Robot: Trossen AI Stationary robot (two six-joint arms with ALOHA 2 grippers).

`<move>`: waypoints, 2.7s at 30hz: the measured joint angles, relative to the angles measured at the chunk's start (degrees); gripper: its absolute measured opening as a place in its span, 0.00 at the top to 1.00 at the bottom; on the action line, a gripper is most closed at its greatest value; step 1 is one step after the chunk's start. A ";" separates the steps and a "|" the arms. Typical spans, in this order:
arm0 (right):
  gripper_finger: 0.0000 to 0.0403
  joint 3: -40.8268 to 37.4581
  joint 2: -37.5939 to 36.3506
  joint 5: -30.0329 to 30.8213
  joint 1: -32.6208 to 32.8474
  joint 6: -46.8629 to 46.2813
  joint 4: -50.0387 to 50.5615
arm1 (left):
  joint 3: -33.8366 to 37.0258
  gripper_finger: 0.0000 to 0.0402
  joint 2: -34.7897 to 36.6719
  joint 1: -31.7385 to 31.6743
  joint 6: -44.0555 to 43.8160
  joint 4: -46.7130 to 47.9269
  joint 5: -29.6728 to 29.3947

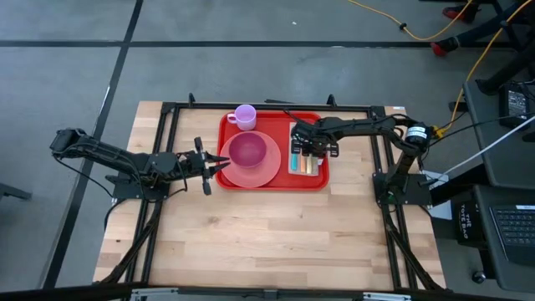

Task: Set up tray
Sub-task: Return to Home Position

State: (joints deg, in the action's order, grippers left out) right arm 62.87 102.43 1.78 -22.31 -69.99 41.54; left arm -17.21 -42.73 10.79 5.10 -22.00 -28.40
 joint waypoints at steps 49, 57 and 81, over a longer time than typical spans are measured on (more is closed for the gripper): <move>0.98 -3.07 -23.14 37.65 33.93 31.31 -5.29 | -0.07 0.92 2.78 -7.64 1.62 0.90 17.68; 0.99 -14.98 -23.12 42.48 40.04 38.81 -30.76 | 6.62 0.99 9.79 -16.30 -3.61 -2.44 32.31; 0.99 -25.24 -33.16 44.80 40.00 55.57 -43.93 | 14.05 1.00 39.01 -26.83 -5.85 12.43 33.51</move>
State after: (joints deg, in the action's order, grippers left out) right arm 37.63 69.28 46.58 17.69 -14.42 -2.39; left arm -3.16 -3.72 -16.05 -0.75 -9.57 5.11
